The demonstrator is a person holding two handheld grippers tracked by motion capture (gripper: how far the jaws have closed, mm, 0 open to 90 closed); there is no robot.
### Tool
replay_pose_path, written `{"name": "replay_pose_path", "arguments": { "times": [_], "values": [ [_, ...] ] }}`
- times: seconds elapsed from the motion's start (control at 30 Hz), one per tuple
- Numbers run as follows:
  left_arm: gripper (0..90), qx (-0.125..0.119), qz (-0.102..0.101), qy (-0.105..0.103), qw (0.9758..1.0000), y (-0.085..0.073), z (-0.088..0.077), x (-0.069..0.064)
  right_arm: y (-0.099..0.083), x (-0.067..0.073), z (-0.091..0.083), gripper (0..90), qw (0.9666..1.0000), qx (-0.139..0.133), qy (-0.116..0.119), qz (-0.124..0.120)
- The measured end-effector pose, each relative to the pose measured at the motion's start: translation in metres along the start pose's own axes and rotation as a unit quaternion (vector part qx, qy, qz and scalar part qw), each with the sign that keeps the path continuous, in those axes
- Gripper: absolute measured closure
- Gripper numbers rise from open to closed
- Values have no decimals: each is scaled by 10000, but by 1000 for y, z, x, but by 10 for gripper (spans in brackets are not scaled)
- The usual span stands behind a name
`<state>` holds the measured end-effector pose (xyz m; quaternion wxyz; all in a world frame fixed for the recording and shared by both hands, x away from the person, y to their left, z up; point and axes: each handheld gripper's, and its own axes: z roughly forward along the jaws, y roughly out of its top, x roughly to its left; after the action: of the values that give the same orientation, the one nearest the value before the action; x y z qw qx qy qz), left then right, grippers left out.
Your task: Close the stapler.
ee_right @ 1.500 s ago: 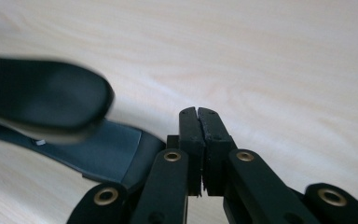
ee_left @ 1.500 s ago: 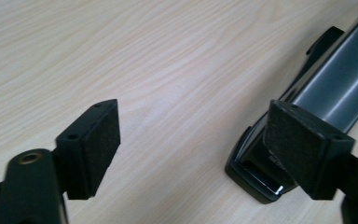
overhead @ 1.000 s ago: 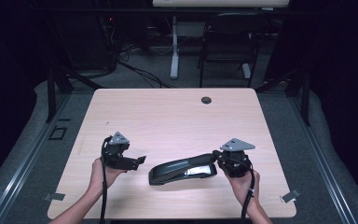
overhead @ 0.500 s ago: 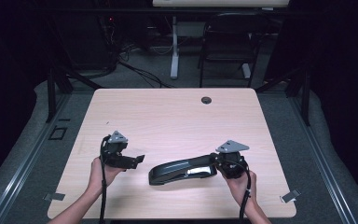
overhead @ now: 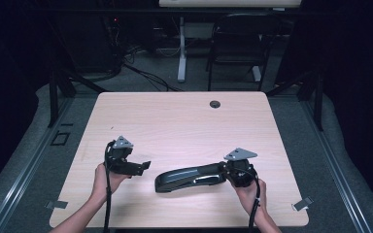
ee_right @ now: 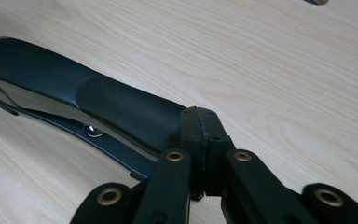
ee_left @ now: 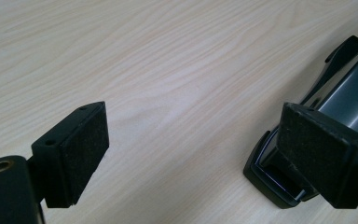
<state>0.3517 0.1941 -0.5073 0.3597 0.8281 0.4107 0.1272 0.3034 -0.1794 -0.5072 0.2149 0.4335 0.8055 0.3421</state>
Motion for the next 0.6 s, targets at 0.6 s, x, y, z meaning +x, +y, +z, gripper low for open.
{"name": "replay_pose_path", "arguments": {
  "times": [0.6],
  "values": [
    [88, 27, 14, -5, 10000, 0, 4, -1, -1, -1, -2, 900, 10000, -45, 34, 61]
  ]
}}
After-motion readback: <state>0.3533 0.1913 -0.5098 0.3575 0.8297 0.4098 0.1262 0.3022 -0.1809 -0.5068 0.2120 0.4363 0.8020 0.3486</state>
